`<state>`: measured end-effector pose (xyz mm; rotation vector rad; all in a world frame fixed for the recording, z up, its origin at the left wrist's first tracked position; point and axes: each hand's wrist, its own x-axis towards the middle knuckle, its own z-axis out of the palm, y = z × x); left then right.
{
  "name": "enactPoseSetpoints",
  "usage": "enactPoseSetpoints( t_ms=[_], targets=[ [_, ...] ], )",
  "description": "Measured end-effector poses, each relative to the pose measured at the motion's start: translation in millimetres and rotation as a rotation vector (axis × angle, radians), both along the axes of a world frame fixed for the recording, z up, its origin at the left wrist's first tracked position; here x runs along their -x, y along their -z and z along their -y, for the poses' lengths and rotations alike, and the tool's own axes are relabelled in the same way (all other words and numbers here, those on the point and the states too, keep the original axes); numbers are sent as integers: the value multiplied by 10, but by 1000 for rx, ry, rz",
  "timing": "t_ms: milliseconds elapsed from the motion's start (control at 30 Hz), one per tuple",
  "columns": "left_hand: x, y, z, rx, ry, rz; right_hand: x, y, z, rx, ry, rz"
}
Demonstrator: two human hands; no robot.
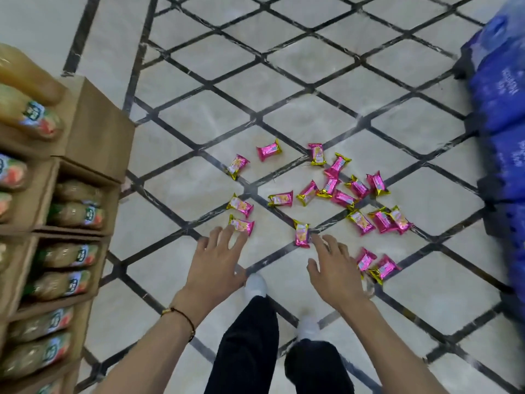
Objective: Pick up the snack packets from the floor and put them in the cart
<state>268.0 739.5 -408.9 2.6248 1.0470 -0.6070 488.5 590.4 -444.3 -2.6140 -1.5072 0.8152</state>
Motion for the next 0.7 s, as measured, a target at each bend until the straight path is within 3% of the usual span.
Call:
enactPoseSetpoints(
  t_ms=[200,433,700],
  targets=[
    [-195,1309,-672,10,125,-50,-19,1409,-614,53,58,-50],
    [-162,3698,-994,64,318,-133,-145,3606,-775,70,87,28],
    [-94,6105,-1522,-61,503,-219,-481,5825,-781,130,90,140]
  ],
)
